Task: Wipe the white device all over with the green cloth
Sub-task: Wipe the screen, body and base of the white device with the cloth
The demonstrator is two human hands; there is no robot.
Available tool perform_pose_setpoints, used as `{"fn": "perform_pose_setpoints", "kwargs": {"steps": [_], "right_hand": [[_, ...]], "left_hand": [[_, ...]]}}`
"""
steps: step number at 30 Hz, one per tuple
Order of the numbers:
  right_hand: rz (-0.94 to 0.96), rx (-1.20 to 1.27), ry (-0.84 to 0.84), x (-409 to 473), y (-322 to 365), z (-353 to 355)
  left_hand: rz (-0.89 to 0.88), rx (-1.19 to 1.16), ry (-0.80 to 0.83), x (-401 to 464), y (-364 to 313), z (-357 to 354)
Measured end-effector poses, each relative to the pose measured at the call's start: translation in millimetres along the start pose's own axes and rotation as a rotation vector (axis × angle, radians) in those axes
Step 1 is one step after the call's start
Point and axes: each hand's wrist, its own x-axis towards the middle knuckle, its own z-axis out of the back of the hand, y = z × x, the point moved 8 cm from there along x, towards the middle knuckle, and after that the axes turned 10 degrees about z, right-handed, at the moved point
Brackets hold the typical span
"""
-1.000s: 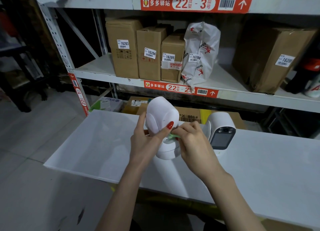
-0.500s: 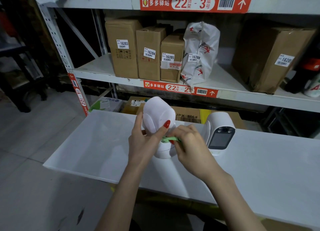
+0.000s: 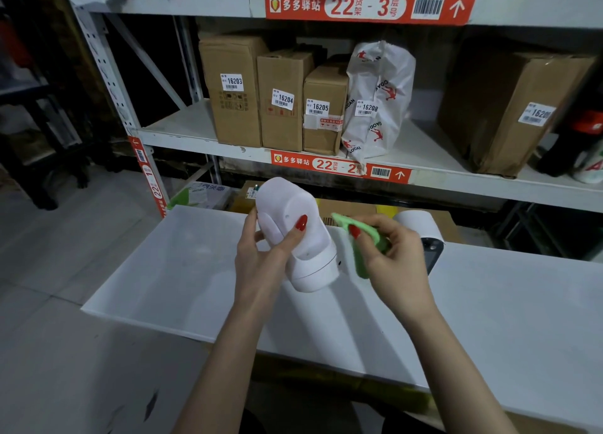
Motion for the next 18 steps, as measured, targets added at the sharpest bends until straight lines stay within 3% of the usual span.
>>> {"fn": "perform_pose_setpoints", "kwargs": {"steps": [4,9,12,18], "right_hand": [[-0.041,-0.098,-0.068,1,-9,7],[-0.13,-0.169,-0.012,-1,-24,4],[-0.199,-0.136,0.071,-3,-27,-5],[-0.361,0.171,0.361,-15,-20,-28]], "left_hand": [[0.023,-0.033,0.037,2,1,-1],[0.008,-0.025,0.088,0,-3,-8],[0.007,-0.054,0.139,-3,-6,-12],[0.034,-0.141,0.188,-3,-7,-13]]}}
